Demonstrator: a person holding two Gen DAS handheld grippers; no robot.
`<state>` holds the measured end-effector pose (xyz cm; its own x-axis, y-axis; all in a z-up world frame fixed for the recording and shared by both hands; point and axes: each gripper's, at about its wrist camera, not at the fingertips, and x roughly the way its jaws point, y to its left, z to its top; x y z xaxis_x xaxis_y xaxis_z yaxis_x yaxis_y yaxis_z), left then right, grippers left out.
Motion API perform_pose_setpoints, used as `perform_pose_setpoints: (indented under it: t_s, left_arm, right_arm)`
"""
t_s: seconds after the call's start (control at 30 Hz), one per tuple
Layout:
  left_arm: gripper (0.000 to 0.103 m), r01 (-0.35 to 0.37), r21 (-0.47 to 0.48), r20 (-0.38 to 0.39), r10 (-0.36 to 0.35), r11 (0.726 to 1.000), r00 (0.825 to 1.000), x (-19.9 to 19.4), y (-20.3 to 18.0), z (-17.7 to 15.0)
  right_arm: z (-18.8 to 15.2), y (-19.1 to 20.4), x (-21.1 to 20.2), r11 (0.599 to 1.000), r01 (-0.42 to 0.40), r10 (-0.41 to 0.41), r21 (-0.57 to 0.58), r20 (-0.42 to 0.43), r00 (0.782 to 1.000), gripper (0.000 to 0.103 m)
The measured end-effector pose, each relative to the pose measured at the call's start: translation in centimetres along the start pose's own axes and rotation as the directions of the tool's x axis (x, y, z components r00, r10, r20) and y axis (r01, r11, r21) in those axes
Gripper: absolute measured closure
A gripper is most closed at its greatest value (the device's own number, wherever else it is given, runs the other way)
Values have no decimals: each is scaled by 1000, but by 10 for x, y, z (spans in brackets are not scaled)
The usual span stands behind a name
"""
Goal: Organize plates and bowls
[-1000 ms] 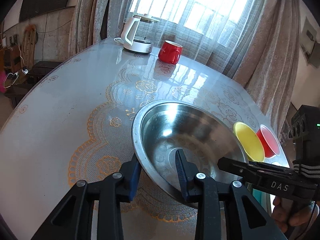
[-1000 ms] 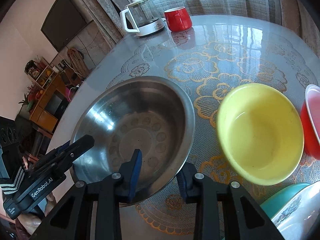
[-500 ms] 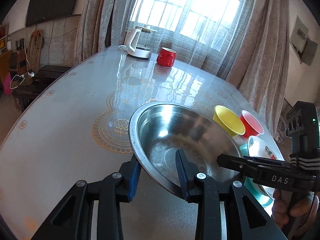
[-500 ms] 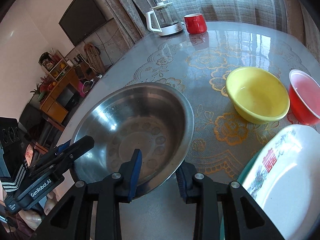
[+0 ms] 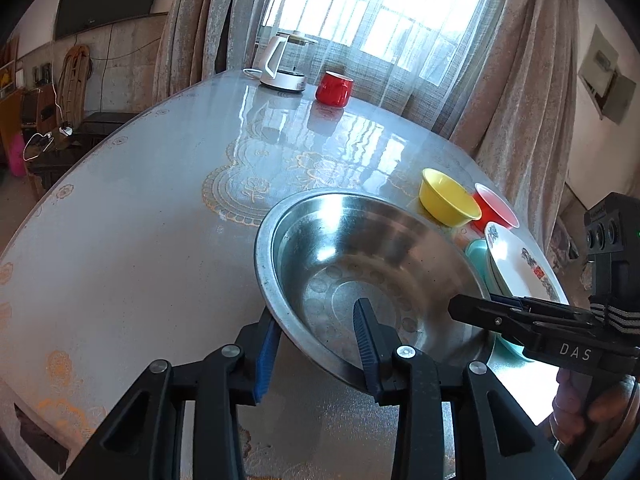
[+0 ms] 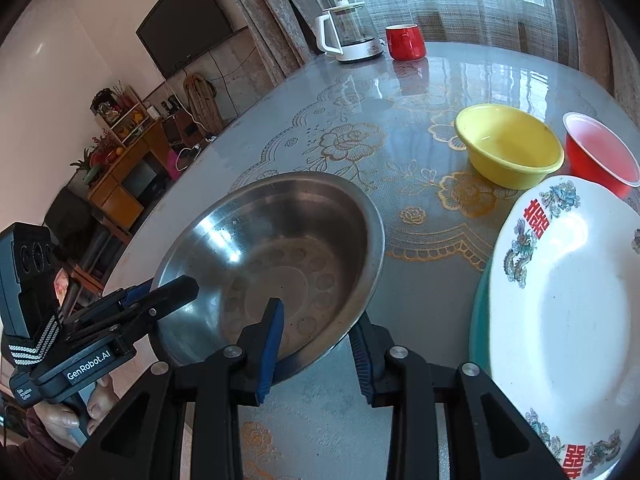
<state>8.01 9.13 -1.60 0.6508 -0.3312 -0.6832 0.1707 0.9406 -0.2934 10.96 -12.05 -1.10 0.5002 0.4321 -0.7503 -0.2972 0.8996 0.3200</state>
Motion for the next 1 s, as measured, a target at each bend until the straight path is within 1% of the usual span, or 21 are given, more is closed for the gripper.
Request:
perform_pose_setpoints:
  t_s: [0.13,0.2,0.27,0.33,0.5,0.63,0.73,0.77,0.87,1.0]
  left_arm:
    - [64,-5,7,-20,5,1000,1000,1,0,-8]
    - [61,-13,4,-18,13,1000,1000,0,3,-10]
    - [54,-18,-4,-11,18,1000,1000,-4,6,-12]
    - [51,-29,-16,0,29,999,1000,-8,9,-11]
    - [50,-60,-44,34,61,997,998,-20,17,-5]
    - [48,-85,-47,59,88,995,994,-25,15,5]
    - [48,-79,-56,64,83,995,995,-24,11,16]
    - [48,-76,-55,62,79,996,995,-22,8,20]
    - [48,-57,-36,70,59,998,996,-17,-4,32]
    - [48,-33,20,73,32,999,997,-6,-30,49]
  right_arm:
    - [-9,-2,-3,1000,25,-25,-8,2,1000,69]
    - [-12,-4,-6,1000,30,-30,-7,10,1000,69]
    - [-12,-7,-10,999,33,-33,-1,21,999,69]
    - [-12,-11,-13,999,37,-37,10,32,999,68]
    - [-14,-19,-26,999,16,-19,38,73,997,66]
    - [-11,-28,-41,998,-12,5,56,129,992,63]
    - [-5,-39,-52,997,-25,11,79,169,986,61]
    - [-3,-45,-55,995,-26,9,92,180,984,58]
    - [5,-64,-66,988,-29,-4,152,210,978,57]
    - [18,-93,-75,977,7,-60,214,241,969,57]
